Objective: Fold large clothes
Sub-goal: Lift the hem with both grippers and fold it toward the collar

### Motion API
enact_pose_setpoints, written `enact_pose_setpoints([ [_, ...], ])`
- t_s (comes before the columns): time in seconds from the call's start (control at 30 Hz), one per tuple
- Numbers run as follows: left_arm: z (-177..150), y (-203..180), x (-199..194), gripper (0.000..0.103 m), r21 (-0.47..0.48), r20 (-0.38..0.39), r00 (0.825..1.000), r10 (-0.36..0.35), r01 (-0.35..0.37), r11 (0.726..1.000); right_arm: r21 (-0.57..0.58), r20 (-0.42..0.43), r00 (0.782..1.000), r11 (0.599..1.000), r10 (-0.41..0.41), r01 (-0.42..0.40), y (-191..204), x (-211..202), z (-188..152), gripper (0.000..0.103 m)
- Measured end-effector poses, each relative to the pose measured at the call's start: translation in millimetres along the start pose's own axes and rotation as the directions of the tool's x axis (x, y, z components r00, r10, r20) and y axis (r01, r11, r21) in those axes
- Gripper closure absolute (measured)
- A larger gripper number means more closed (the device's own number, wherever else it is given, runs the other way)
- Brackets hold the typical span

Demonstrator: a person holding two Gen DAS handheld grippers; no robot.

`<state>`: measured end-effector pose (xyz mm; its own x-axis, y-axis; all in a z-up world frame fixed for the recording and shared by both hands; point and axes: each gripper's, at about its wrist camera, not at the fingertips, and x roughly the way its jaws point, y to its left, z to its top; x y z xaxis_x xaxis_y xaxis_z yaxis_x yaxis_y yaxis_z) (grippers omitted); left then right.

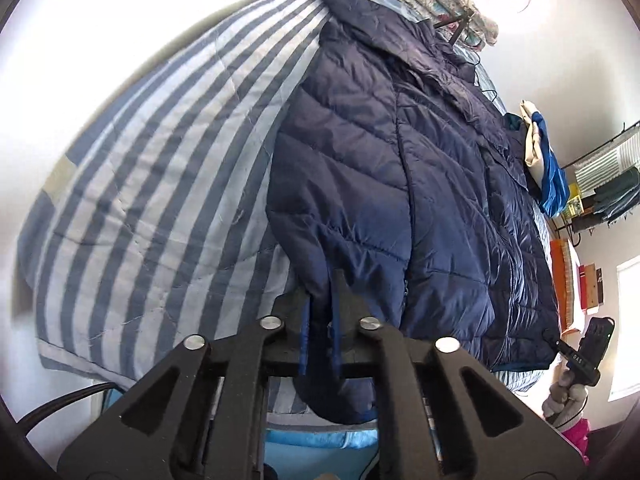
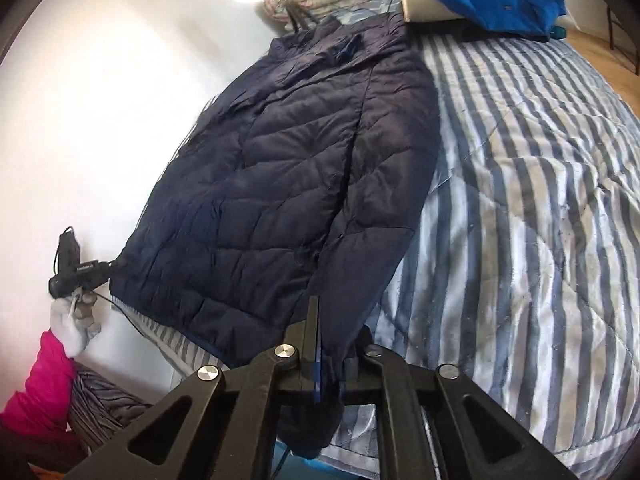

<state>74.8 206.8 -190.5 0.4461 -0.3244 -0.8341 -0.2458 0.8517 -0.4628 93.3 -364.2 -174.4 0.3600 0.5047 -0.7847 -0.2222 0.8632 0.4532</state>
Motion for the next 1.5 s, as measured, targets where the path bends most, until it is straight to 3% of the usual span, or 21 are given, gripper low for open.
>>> enact_pose_setpoints([
  [0.03,-1.1,2.1,3.2,0.062,-0.01,-0.014,1.0,-0.007,0.006,1.0,0.004,-0.005,1.0,1.0,-0.004,0.004,-1.4,1.1,0.3,0.086],
  [0.07,-2.2,3.7,7.5,0.058,-0.024,-0.025,0.999,-0.02,0.02,1.0,0.014,-0.013,1.0,1.0,0.004,-0.004,-3.7,2.8,0.0,0.066],
  [0.13,-6.6,2.5,15.8,0.064,-0.022,-0.052,0.999,-0.013,0.011,1.0,0.035,-0.04,0.999,0.999,0.013,-0.011,-9.5,9.5,-2.4,0.062],
  [0.17,-8.5,0.3,19.2,0.086,-0.014,-0.056,0.998,-0.003,0.002,1.0,0.031,-0.057,0.998,0.999,0.007,-0.005,-9.8,13.9,-4.2,0.065],
  [0.2,-9.2,-2.6,19.5,0.094,-0.009,-0.05,0.999,0.0,0.0,1.0,0.027,-0.069,0.998,1.0,0.007,-0.005,-8.7,16.5,-5.6,0.079],
  [0.3,-6.6,-15.0,8.7,0.098,0.017,-0.001,1.0,-0.012,0.012,1.0,0.012,-0.073,0.997,1.0,0.017,-0.016,-5.6,17.8,-4.9,0.098],
  [0.37,-2.2,-22.9,-3.1,0.099,0.022,0.036,0.998,-0.044,0.043,0.999,0.01,-0.041,0.998,0.999,0.037,-0.037,-2.9,9.2,-0.1,0.1],
  [0.67,38.9,-58.9,-46.9,0.101,0.067,0.159,0.981,-0.109,0.099,0.993,-0.056,0.14,0.99,0.998,0.027,-0.02,27.5,-39.3,45.1,0.101],
  [0.93,97.6,-102.2,-66.3,0.101,0.145,0.26,0.963,-0.074,0.037,0.989,-0.096,0.226,0.974,0.994,-0.029,0.051,44.6,-61.8,112.2,0.102],
  [1.2,157.9,-122.5,-41.5,0.101,0.152,0.29,0.956,-0.048,0.003,0.988,-0.117,0.263,0.961,0.987,-0.081,0.115,46.2,-47.9,186.3,0.102],
  [1.5,232.5,-130.5,18.3,0.101,0.14,0.289,0.957,0.026,-0.069,0.988,-0.073,0.245,0.958,0.982,-0.149,0.171,25.0,2.5,267.1,0.102],
])
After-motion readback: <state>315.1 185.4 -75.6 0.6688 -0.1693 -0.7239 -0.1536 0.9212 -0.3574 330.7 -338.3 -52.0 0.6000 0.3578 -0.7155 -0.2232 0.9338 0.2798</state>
